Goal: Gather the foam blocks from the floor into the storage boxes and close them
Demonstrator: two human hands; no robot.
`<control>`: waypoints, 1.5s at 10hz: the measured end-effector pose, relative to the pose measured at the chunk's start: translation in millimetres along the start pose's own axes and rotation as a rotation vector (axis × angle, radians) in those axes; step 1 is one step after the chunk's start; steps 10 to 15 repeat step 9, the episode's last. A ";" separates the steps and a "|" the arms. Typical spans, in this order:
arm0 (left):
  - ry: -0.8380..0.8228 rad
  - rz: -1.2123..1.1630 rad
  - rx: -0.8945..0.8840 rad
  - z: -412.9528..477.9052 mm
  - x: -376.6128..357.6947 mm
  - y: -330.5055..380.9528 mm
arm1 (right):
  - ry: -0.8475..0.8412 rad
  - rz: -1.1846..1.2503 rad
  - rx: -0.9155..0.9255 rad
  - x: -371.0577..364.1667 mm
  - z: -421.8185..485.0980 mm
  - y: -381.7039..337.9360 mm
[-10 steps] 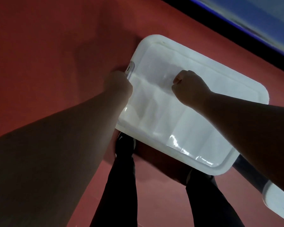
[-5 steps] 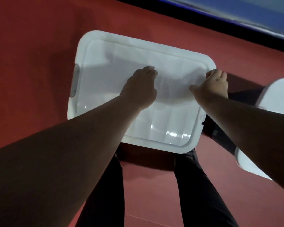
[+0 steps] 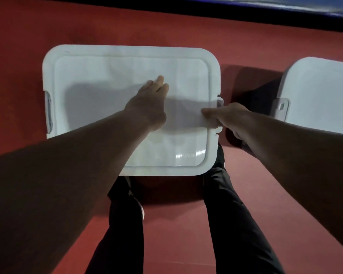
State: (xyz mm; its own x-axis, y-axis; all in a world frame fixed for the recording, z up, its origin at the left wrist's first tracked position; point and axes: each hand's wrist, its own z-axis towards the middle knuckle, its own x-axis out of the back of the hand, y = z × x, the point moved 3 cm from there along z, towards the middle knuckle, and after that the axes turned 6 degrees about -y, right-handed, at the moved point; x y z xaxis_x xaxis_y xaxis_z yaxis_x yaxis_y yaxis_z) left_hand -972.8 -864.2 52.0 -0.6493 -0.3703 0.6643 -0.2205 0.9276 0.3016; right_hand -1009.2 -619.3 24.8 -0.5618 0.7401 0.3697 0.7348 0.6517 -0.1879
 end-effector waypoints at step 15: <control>0.080 -0.179 -0.006 -117.9 207.5 56.6 | -0.037 -0.495 0.353 95.1 -200.2 -155.8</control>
